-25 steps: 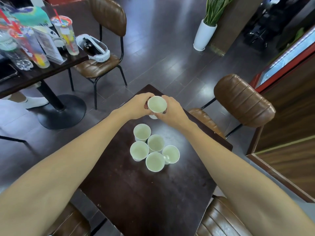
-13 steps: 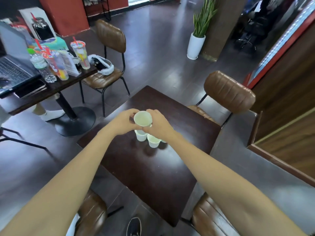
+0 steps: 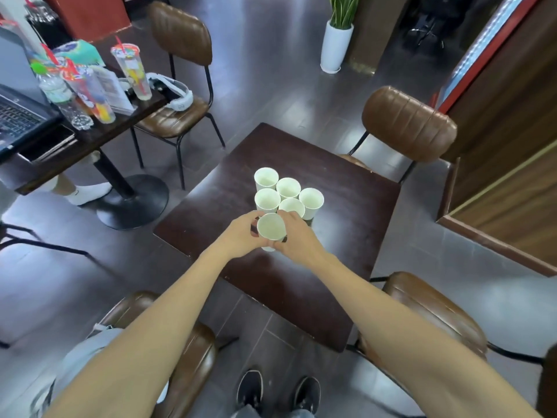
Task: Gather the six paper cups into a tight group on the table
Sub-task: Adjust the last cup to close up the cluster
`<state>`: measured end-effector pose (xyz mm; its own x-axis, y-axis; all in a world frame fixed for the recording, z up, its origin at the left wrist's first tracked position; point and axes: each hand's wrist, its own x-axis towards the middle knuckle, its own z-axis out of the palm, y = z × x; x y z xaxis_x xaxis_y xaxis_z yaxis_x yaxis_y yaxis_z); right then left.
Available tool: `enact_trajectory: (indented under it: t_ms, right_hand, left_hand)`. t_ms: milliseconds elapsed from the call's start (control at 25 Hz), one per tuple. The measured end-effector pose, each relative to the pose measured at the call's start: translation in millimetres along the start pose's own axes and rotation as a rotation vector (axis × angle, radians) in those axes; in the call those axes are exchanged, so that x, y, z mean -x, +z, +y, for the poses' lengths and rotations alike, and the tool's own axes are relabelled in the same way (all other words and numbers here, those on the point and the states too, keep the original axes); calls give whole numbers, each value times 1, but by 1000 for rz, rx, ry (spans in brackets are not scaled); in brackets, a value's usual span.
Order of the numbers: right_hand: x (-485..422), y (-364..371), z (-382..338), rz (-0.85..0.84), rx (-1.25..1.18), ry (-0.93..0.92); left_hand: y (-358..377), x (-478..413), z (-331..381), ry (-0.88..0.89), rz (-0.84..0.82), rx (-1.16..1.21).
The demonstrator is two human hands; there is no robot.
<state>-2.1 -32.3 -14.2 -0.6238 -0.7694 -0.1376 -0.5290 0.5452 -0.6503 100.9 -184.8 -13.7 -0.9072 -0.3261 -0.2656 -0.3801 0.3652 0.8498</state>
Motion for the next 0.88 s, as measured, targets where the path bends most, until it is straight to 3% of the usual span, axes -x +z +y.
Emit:
enact_trajectory:
  t_ms: [360, 880]
  right_hand:
    - [10, 65, 30, 81, -178, 167]
    - [-6, 81, 39, 84, -462, 392]
  left_hand:
    - [36, -10, -55, -40, 46, -44]
    - [41, -32, -62, -7, 162, -42]
